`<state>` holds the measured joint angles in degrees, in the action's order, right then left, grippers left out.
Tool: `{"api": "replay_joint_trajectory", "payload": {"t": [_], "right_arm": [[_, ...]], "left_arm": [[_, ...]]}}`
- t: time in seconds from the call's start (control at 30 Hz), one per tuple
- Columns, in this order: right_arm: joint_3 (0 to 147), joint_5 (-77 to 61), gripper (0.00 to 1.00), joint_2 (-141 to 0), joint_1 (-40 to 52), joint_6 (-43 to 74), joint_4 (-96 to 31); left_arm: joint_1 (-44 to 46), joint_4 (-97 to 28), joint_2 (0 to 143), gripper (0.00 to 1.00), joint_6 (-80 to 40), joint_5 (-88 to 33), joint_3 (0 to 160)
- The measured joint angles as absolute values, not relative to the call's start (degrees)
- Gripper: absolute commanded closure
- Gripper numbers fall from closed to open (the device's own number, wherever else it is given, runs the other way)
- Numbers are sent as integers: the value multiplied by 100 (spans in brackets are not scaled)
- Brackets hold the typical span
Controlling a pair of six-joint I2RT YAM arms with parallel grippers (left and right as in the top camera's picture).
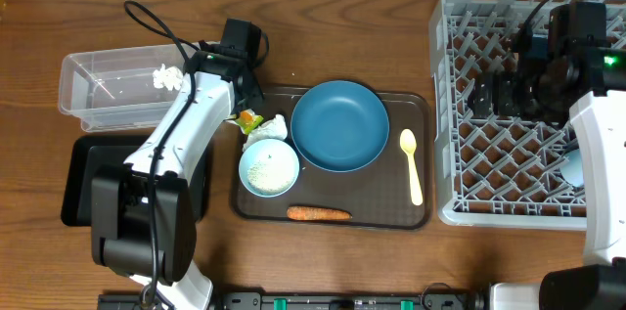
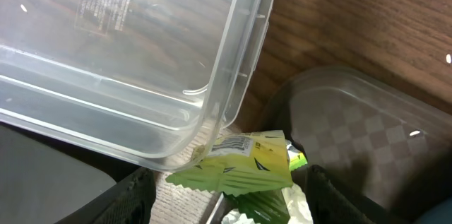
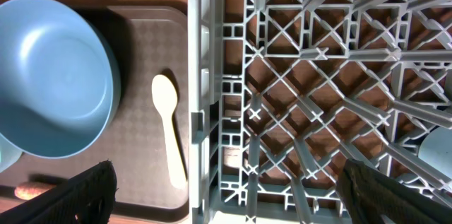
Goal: Sort waste into correct bins and load items into the dishwasher rack
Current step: 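Lift the wrapper over the clear bin and open the left gripper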
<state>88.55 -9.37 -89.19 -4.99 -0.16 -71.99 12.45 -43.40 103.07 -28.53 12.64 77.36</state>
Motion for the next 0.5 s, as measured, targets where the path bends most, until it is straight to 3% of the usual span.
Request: {"api": "replay_joint_trajectory", "payload": {"t": [0.3,0.43,0.5], "right_arm": [[8855,-937,1,-8919,-499,-16,-7199],[8855,-937,1,-8919,-499,-19,-7199],[8855,-937,1,-8919,-499,-19,-7199]], "left_arm": [[1245,-4320,10508,32,-2853,1288,7736],[1245,-4316,10654,46,-2882,1286,7732],[1245,-4313,10652,60,-2899,1286,7728]]}}
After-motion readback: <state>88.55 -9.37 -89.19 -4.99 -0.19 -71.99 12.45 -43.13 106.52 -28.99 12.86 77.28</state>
